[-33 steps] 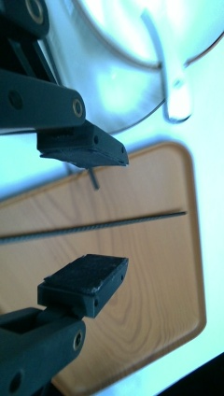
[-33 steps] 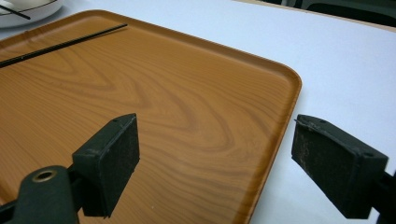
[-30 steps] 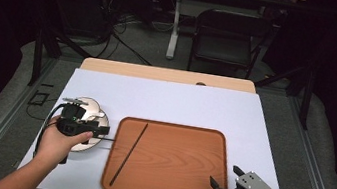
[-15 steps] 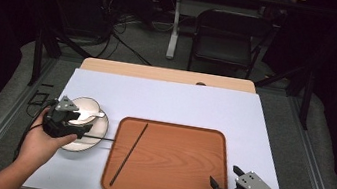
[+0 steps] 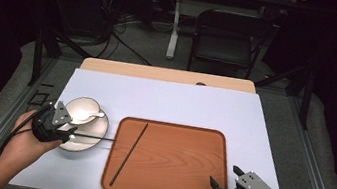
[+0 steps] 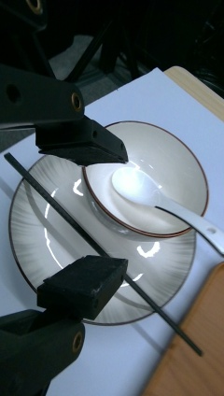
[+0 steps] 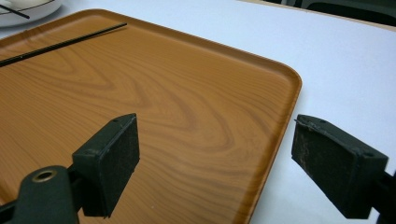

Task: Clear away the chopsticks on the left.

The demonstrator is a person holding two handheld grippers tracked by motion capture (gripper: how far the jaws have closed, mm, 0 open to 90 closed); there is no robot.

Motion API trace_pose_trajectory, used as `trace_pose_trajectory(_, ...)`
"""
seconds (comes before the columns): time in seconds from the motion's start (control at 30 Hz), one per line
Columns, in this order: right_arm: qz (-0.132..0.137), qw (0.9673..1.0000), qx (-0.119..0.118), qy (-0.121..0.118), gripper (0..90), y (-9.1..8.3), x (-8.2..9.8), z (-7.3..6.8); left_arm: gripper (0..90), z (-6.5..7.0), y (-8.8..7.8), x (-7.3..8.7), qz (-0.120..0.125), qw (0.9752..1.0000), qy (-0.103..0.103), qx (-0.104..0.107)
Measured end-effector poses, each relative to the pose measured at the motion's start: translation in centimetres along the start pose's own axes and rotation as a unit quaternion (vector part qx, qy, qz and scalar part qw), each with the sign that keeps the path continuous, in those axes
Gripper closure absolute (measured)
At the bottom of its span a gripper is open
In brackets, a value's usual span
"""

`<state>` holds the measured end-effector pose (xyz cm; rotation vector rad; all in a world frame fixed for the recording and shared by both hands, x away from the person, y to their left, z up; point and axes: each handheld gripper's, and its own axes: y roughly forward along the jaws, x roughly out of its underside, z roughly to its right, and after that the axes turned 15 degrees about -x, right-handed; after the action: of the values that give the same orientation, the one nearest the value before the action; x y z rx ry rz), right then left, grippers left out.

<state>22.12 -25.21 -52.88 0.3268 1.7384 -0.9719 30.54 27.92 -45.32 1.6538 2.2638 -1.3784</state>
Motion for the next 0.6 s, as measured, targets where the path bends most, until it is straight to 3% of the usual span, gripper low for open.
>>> trace_pose_trajectory(0.1, 0.0, 1.0, 0.0, 0.0, 14.8, 0.0, 0.0, 0.0, 42.6, 0.3, 0.1, 0.3, -0.004, 0.9998, 0.022, -0.002)
trace_pose_trajectory(0.23, -0.001, 1.0, 0.0, 0.0, 14.8, 0.0, 0.0, 0.0, 42.5, 0.8, 0.5, 0.8, 0.011, 0.997, 0.077, 0.001)
trace_pose_trajectory(0.27, -0.001, 1.0, 0.0, 0.0, 14.8, 0.0, 0.0, 0.0, 42.5, 0.9, 0.5, 0.9, 0.016, 0.995, 0.099, 0.0)
trace_pose_trajectory(0.33, 0.0, 1.0, 0.0, 0.0, 14.8, 0.0, 0.0, 0.0, 43.3, 1.0, 0.7, 1.1, 0.02, 0.9921, 0.124, -0.002)
trace_pose_trajectory(0.4, 0.0, 1.0, 0.0, 0.0, 14.8, 0.0, 0.0, 0.0, 48.8, 1.4, 0.9, 1.5, 0.015, 0.988, 0.153, -0.004)
trace_pose_trajectory(0.47, 0.0, 1.0, 0.0, 0.0, 14.8, 0.0, 0.0, 0.0, 49.1, 1.5, 1.1, 1.7, 0.015, 0.988, 0.154, -0.001)
trace_pose_trajectory(0.6, 0.0, 1.0, 0.0, 0.0, 14.8, 0.0, 0.0, 0.0, 52.8, 1.8, 1.6, 2.3, 0.018, 0.9835, 0.18, 0.004)
